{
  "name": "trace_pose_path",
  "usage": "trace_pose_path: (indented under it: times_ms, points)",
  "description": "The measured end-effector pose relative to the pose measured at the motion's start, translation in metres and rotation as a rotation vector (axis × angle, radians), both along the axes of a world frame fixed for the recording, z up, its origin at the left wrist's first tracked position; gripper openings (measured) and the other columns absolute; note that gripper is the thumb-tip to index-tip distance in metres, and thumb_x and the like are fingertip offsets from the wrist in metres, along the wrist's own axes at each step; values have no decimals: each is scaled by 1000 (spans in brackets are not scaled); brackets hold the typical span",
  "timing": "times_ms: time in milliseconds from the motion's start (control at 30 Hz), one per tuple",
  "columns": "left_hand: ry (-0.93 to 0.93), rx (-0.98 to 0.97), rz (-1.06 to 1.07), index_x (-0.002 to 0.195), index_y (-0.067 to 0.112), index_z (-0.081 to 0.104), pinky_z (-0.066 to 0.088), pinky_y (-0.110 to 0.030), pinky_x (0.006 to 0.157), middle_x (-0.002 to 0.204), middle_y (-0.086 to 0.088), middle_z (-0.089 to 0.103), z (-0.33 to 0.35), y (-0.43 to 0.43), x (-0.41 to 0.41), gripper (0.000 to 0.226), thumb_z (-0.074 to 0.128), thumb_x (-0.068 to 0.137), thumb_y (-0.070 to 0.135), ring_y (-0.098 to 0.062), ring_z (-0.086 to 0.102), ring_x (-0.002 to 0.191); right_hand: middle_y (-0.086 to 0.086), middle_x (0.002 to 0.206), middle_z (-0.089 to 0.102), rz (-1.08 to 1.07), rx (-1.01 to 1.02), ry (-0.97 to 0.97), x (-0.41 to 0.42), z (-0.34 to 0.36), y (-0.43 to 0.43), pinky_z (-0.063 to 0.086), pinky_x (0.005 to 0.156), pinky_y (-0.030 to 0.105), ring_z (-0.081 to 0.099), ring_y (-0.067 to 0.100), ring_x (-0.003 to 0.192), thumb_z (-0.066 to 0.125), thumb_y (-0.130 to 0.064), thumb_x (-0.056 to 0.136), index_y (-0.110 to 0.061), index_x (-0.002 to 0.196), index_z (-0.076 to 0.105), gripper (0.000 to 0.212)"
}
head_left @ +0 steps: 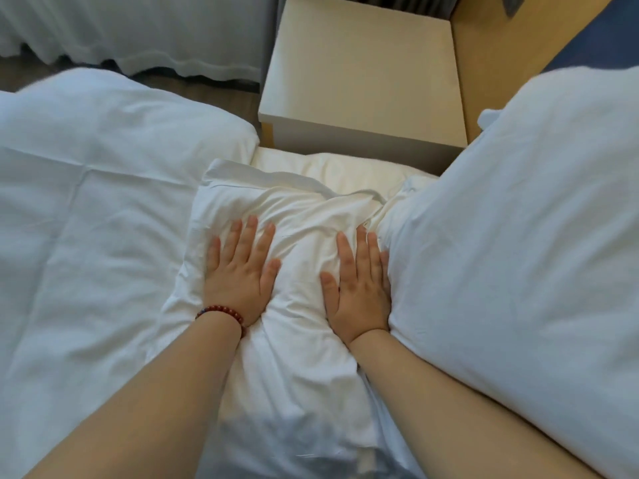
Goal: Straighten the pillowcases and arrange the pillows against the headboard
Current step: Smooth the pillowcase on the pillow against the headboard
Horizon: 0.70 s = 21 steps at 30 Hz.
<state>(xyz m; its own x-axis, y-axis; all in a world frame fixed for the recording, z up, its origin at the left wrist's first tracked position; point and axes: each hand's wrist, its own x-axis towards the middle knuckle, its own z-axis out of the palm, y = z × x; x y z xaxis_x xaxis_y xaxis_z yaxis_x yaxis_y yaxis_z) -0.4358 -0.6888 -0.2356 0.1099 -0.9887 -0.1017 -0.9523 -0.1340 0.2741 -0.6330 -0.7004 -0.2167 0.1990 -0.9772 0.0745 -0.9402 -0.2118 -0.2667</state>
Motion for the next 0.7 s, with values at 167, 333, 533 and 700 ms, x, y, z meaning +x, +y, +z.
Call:
trace_pose_path:
  times_ms: [167,333,533,700]
  points:
    - [135,281,105,156,33,-5,-8,-41,121,164,6,-13,34,37,-13,63,6,97,55,-12,-13,150,12,163,9,-9,95,-16,6,17,10,-18,118,31,5,26,150,23,-52,97,-22,155,14,66]
    - [189,374,28,156,30,-7,-4,-44,122,164,3,-11,38,37,7,58,13,102,41,-16,-9,151,4,164,-3,-27,168,-33,12,42,16,-22,115,28,-8,18,150,5,-59,91,-27,155,5,72]
    - [407,276,89,155,31,20,11,-42,122,163,-2,19,78,26,7,57,14,102,52,-21,16,149,5,163,15,1,-28,-38,8,143,18,2,119,36,8,23,150,9,-65,93,-28,151,31,72]
    - [577,168,-125,153,28,28,5,-32,120,162,-2,20,144,9,-42,52,20,104,45,-17,13,149,17,154,34,-144,-336,281,-30,236,-18,22,112,52,26,38,143,40,-54,95,-20,137,52,55]
